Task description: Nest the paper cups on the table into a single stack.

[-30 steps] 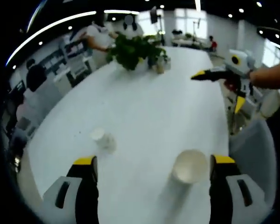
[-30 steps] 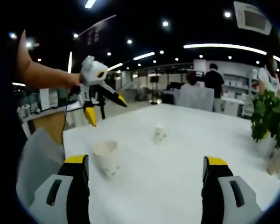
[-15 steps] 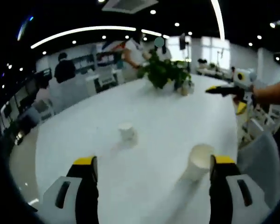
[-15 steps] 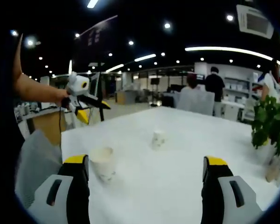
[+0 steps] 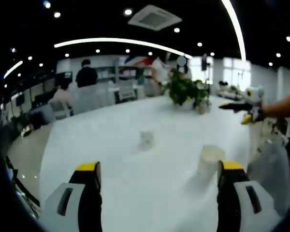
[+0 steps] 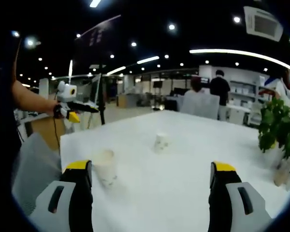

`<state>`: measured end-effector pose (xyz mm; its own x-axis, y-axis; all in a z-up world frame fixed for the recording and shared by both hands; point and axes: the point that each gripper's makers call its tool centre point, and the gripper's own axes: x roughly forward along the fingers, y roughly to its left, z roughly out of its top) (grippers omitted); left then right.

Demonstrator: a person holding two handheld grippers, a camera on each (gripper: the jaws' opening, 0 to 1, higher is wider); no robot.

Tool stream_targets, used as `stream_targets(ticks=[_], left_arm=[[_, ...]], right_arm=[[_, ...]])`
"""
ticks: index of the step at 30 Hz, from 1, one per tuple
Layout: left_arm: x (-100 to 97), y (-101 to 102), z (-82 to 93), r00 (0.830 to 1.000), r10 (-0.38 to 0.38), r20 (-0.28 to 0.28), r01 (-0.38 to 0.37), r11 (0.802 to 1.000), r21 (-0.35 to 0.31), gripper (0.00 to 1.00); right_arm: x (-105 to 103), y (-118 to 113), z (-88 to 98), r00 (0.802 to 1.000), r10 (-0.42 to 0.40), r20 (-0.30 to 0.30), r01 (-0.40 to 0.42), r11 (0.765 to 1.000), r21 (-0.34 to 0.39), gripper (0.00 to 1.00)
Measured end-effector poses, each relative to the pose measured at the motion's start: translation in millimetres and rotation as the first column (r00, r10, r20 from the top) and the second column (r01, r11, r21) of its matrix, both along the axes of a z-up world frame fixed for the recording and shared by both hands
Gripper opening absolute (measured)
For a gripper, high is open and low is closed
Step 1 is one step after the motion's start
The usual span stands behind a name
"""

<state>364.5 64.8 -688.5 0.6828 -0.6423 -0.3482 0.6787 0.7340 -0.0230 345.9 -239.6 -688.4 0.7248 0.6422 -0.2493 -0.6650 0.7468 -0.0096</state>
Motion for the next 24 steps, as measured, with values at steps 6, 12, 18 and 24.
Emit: stream_targets(ticks=[6,12,18,24], left_arm=[[-3.6,8.0,-0.7,1.000,0.019,0.013,-0.018,0.999,-0.035,1.00],[-4.3,8.0,-1.8,1.000,0.029,0.011,-0.028,0.998,-0.060,1.00],[-8.3,4.5,-6.5,1.000,0.023,0.016,-0.022,0.998,-0.053,1.00],[-0.1,8.1,1.6,0.994,0.097,0.048,-0.091,0.989,-0.119,1.00]], right_arm=[[1.7,1.8,-2.5,1.000,-0.007,0.004,0.007,1.000,-0.004,1.00],[4.0,2.1,-1.5,1.000,-0.008,0.010,0.008,1.000,-0.008,1.00],[6.0,2.4,-5.7,1.000,-0.004,0.003,0.004,1.000,-0.029,1.00],[13.0,5.8,-12.4,1.000,-0.005,-0.009,0.005,1.000,-0.028,1.00]])
